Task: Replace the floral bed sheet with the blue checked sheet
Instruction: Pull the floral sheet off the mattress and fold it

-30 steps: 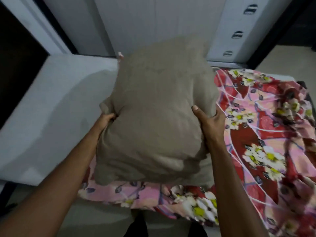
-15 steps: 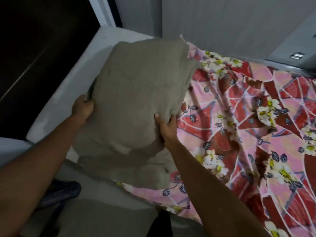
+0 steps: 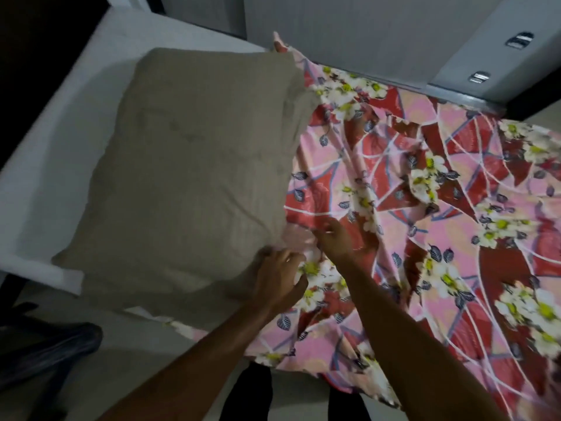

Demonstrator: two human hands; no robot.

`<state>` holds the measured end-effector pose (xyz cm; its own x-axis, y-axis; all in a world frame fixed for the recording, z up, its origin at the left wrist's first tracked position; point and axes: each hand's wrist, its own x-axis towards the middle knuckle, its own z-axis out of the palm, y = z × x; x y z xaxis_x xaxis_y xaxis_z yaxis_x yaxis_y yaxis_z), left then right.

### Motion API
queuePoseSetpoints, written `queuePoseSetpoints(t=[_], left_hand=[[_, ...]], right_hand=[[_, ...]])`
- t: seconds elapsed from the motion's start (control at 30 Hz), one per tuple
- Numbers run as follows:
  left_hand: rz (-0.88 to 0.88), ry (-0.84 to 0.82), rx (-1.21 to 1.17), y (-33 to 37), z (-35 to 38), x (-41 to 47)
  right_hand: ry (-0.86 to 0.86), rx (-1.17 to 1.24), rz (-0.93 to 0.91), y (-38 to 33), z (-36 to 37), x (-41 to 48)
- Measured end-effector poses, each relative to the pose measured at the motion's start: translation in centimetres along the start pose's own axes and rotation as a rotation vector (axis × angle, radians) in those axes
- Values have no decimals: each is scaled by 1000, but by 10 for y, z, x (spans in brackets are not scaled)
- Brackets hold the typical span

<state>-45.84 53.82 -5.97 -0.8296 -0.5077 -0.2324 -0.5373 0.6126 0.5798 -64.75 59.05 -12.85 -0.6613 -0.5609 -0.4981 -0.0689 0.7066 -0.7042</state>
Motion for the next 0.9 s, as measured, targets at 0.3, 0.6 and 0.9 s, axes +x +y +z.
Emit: queuePoseSetpoints(t=[0.3, 0.6, 0.9], left_hand=[[-97, -421, 49, 118, 130, 6], [-356, -511, 281, 191, 240, -10], [-505, -309, -13, 195, 247, 28]], right_hand=[[672, -217, -26, 66, -176, 83], [250, -132, -10, 92, -252, 190], [-12, 84, -312, 77, -263, 249]])
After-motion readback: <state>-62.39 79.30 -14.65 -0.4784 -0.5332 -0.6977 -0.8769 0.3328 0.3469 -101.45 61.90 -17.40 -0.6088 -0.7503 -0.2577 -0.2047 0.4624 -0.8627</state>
